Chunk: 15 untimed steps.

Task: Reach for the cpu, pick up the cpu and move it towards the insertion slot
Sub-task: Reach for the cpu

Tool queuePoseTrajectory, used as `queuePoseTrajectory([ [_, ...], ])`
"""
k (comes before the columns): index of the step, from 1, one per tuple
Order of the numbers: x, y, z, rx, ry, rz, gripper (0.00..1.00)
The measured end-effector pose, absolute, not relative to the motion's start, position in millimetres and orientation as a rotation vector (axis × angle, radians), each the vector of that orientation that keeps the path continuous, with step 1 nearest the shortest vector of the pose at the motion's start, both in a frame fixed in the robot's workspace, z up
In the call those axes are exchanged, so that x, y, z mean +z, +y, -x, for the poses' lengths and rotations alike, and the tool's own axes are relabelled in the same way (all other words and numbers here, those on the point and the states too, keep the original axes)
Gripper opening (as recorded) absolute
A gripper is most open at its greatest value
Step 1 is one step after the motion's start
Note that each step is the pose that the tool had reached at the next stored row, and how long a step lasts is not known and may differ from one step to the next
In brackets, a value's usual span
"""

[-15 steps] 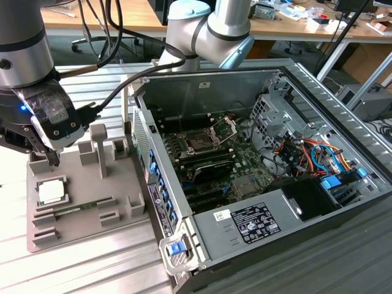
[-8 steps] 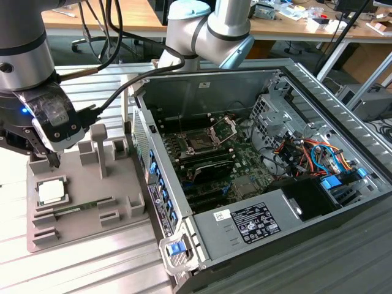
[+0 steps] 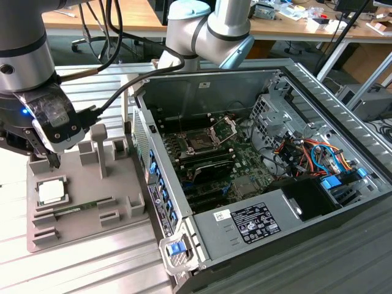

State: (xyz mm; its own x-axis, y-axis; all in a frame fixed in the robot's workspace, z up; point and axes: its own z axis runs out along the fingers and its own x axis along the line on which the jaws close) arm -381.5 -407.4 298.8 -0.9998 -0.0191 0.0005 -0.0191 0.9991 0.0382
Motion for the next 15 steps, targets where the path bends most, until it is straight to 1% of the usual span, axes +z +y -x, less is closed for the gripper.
queuePoseTrajectory([
  [15,295.3,-407.4,381.5,-0.060,-3.140,-0.030,0.10],
])
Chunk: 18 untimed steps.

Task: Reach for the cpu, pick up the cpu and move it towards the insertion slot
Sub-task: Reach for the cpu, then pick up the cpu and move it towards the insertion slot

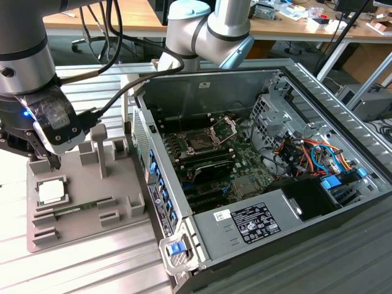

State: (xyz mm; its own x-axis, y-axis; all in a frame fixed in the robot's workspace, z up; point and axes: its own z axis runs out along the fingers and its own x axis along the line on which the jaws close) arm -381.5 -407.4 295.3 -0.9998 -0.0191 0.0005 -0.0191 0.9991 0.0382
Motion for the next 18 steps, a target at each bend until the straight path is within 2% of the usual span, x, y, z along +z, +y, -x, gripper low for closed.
queuePoseTrajectory([
  [18,291.6,-407.4,381.5,-0.060,-3.140,-0.030,0.10],
])
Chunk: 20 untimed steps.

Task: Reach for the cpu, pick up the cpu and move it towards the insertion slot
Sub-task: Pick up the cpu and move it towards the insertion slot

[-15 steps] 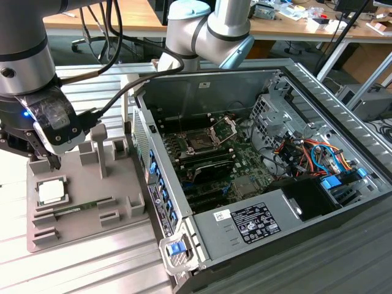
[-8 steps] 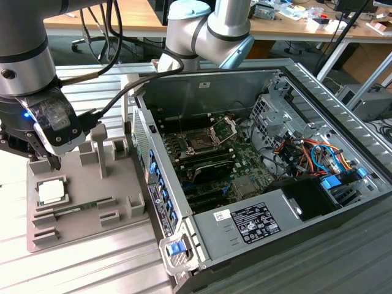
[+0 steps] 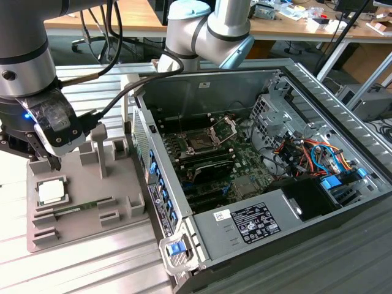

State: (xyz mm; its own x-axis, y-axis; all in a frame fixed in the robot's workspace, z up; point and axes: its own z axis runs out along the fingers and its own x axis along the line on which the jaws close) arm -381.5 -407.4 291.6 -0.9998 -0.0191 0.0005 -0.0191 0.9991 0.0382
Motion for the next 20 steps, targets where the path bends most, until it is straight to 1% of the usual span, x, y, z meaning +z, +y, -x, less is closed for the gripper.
queuePoseTrajectory([
  [20,286.1,-407.4,381.5,-0.060,-3.140,-0.030,0.10],
])
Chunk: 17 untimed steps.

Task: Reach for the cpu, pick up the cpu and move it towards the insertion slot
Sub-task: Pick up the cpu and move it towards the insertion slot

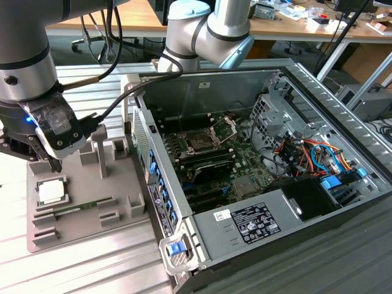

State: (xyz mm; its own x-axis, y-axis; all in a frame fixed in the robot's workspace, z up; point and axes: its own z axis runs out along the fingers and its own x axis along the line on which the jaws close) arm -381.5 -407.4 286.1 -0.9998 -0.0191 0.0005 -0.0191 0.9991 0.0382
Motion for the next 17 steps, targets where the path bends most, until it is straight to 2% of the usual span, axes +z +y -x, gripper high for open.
queuePoseTrajectory([
  [17,283.0,-407.4,381.5,-0.060,-3.140,-0.030,0.10],
])
